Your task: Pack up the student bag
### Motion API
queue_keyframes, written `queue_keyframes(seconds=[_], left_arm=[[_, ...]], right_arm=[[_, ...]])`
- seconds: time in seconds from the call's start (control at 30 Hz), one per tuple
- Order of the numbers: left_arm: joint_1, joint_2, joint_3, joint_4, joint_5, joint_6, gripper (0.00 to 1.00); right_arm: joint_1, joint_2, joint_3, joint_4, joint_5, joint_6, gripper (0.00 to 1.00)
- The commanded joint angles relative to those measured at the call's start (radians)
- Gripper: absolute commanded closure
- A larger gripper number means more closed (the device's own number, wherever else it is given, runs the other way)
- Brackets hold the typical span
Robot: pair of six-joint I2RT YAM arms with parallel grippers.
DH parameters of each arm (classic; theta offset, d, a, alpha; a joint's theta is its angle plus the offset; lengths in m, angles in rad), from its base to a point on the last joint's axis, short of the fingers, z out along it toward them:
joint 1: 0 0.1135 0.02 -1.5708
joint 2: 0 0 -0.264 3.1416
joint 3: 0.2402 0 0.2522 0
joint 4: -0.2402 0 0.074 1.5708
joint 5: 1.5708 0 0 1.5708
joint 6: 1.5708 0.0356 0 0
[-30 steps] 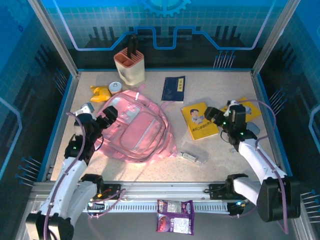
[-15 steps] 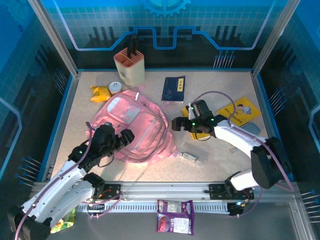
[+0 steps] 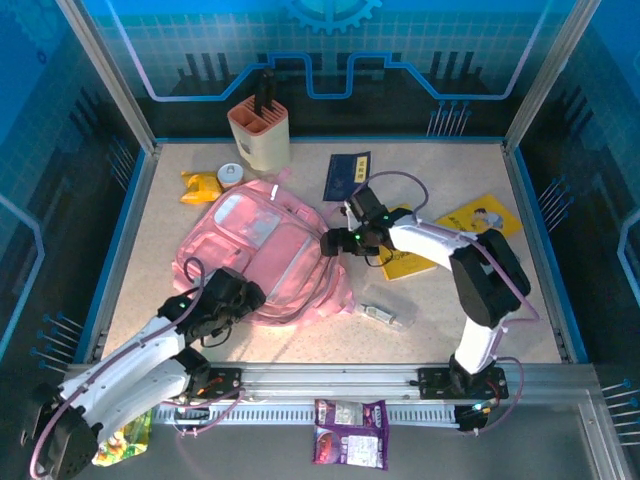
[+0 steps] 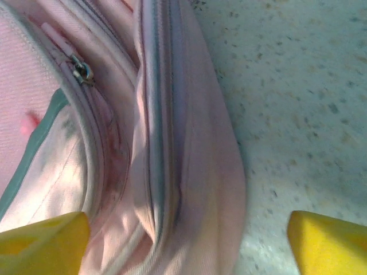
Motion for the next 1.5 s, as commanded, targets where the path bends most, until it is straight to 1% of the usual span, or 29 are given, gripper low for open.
queue_keyframes(seconds=[0.0,0.1,0.17,0.23,0.27,0.37,0.4,0.47,0.53,0.6,0.7,0.8,1.0,1.07,1.13,1.23,1.27,1.33,1.4,1.43,1.47], left_arm=[[-0.007,0.03,-0.04,0.119,-0.022,-0.041,0.01],[0.0,0.057,-0.057,0.197,-0.036,-0.037,0.01],[0.016,0.075,-0.056,0.223,-0.044,-0.038,0.01],[0.035,0.088,-0.061,0.268,-0.048,-0.034,0.01],[0.054,0.097,-0.067,0.297,-0.033,-0.027,0.01],[0.134,0.133,-0.061,0.352,0.031,0.011,0.01],[0.164,0.143,-0.052,0.353,0.044,0.029,0.01],[0.209,0.146,-0.041,0.379,0.068,0.066,0.01],[0.249,0.151,-0.032,0.438,0.115,0.11,0.03],[0.27,0.17,0.0,0.451,0.142,0.143,0.05],[0.276,0.2,0.041,0.483,0.156,0.189,0.08],[0.284,0.25,0.086,0.53,0.204,0.221,0.11],[0.285,0.358,0.186,0.595,0.265,0.277,0.13],[0.286,0.408,0.232,0.589,0.274,0.315,0.13],[0.29,0.448,0.275,0.574,0.259,0.35,0.12],[0.314,0.511,0.342,0.528,0.25,0.405,0.11],[0.327,0.534,0.362,0.51,0.252,0.426,0.1],[0.353,0.574,0.395,0.488,0.274,0.457,0.09],[0.374,0.596,0.418,0.456,0.282,0.467,0.07],[0.38,0.592,0.419,0.446,0.27,0.472,0.06],[0.387,0.585,0.418,0.439,0.265,0.475,0.06]], right_arm=[[0.026,0.061,0.06,-0.01,-0.021,-0.026,0.21],[0.038,0.09,0.089,-0.017,-0.034,-0.045,0.46],[0.039,0.08,0.07,0.011,-0.069,-0.039,0.58],[0.045,0.055,0.048,0.032,-0.118,-0.049,0.69],[0.056,0.037,0.035,0.038,-0.136,-0.059,0.74],[0.091,-0.023,0.002,0.019,-0.151,-0.082,0.85],[0.101,-0.047,-0.02,0.02,-0.152,-0.081,0.87],[0.115,-0.091,-0.065,0.027,-0.169,-0.072,0.88],[0.139,-0.131,-0.101,0.032,-0.179,-0.056,0.89],[0.18,-0.17,-0.127,0.033,-0.174,-0.045,0.9],[0.244,-0.203,-0.151,0.036,-0.143,-0.008,0.91],[0.286,-0.227,-0.167,0.052,-0.097,0.027,0.91],[0.315,-0.272,-0.224,0.136,-0.023,0.099,0.91],[0.323,-0.259,-0.232,0.188,-0.038,0.143,0.91],[0.362,-0.229,-0.206,0.209,-0.029,0.15,0.91],[0.427,-0.174,-0.154,0.21,0.059,0.15,0.85],[0.433,-0.155,-0.147,0.23,0.065,0.168,0.82],[0.435,-0.127,-0.13,0.269,0.046,0.201,0.72],[0.45,-0.127,-0.105,0.265,0.055,0.195,0.66],[0.462,-0.138,-0.091,0.233,0.092,0.182,0.58],[0.474,-0.154,-0.086,0.207,0.134,0.171,0.48]])
